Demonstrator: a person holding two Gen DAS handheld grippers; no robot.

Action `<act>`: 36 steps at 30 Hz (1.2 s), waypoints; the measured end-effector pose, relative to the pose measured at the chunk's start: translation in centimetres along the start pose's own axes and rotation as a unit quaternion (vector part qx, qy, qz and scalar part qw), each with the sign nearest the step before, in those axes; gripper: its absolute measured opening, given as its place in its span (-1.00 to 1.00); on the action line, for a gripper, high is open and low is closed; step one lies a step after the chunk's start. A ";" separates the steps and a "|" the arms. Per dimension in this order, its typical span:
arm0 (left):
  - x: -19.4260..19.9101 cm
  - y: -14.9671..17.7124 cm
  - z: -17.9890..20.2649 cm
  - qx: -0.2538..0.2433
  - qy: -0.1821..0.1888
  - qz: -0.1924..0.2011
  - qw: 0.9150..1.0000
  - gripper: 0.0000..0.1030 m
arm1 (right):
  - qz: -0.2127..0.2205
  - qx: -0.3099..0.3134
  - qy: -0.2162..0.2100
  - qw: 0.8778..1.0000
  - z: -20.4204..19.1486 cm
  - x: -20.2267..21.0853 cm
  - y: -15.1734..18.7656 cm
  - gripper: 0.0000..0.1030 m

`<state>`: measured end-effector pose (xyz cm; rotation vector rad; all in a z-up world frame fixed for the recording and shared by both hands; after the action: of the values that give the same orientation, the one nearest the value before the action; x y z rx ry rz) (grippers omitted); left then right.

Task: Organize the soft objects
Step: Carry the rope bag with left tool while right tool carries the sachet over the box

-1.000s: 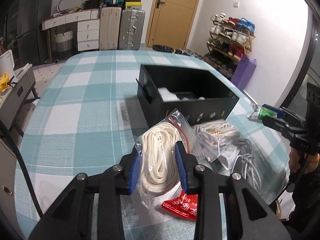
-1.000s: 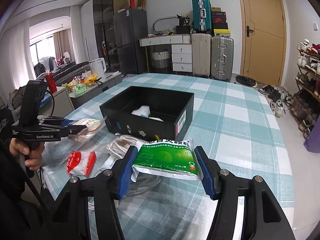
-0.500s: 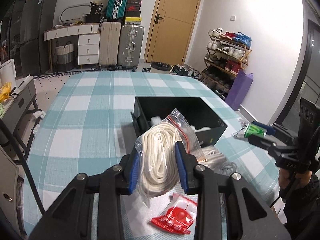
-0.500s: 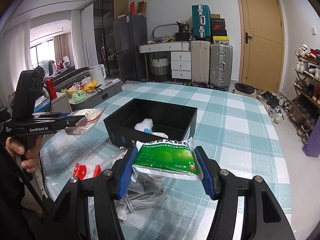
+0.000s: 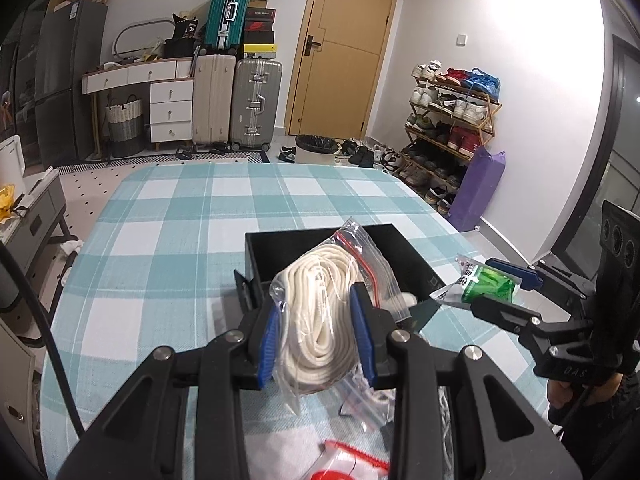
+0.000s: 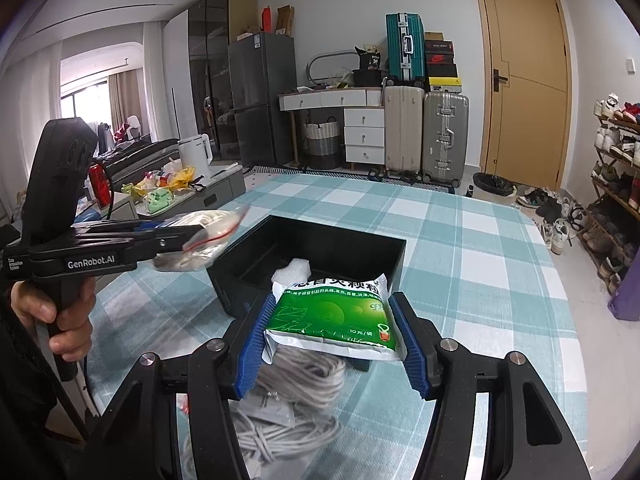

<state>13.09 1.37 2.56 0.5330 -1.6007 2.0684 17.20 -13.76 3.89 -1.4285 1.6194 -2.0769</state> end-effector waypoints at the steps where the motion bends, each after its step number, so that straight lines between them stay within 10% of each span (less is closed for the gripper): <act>1: -0.3 -0.1 0.1 -0.002 -0.002 -0.001 1.000 -0.39 | -0.001 0.000 -0.001 1.000 0.0 -0.2 -0.1 0.15; 36: -9.0 -1.1 0.4 -0.021 -0.031 -0.058 0.998 -0.38 | -0.055 0.049 -0.007 0.997 1.0 -9.2 -2.3 0.15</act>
<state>21.05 0.12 -1.55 0.6661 -1.6047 1.9474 23.85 -7.88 0.42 -1.5281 1.4434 -2.1682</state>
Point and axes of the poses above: each gripper's, at about its wrist camera, not at the fingertips, and x roughly against the way its jaws point, z to its right, y to its underside, the point moved 7 cm from there along -x, roughly the way its jaws point, and after that the axes turned 4 degrees about x, right-handed, at the moved point
